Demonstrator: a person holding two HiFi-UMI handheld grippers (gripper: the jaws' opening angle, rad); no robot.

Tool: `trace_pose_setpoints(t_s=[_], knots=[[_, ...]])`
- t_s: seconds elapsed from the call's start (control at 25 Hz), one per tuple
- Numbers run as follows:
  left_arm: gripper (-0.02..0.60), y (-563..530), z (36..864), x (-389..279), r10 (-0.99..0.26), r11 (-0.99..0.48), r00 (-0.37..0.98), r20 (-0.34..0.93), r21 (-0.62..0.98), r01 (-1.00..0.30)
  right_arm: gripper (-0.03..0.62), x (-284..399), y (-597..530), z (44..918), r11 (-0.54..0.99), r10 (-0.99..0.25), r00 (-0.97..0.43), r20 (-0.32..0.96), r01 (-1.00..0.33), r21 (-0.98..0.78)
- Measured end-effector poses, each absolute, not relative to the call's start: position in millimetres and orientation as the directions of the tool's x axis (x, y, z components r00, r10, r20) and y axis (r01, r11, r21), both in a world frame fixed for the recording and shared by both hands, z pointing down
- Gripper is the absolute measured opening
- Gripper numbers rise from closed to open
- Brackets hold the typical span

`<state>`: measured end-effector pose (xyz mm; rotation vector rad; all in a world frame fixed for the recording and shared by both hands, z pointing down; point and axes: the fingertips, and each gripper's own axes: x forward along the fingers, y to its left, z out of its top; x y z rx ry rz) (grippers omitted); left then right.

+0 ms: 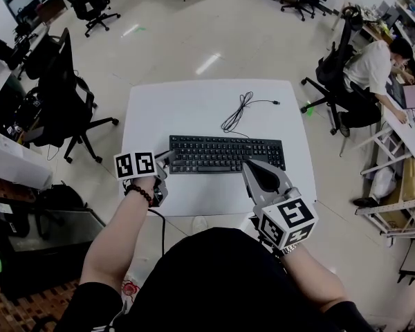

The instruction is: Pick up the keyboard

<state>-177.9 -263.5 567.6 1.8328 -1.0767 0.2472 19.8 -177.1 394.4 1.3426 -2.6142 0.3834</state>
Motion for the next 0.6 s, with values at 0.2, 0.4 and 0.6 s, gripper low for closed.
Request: trace_pose_setpoints(t_s=[0.2,0.4,0.6], knots=[[0.081,-262,566,-179,-0.565,-0.147,0.592,0.575,0.636,-0.758,0.011,32,-178,419,0.508,-0.762,-0.573,0.302,-0.818,-0.269],[0.080,-262,563,-178,-0.559,-0.146,0.598,0.575,0.641,-0.753,0.190,55,-180,490,0.303,-0.725,-0.585,0.364,-0.745,-0.595],[0.080,-264,561,-178,-0.553,-0.146,0.601,0.576,0.643,-0.751,0.249,68,-181,561,0.045,-0.713,-0.593,0.374,-0.571,-0.819]])
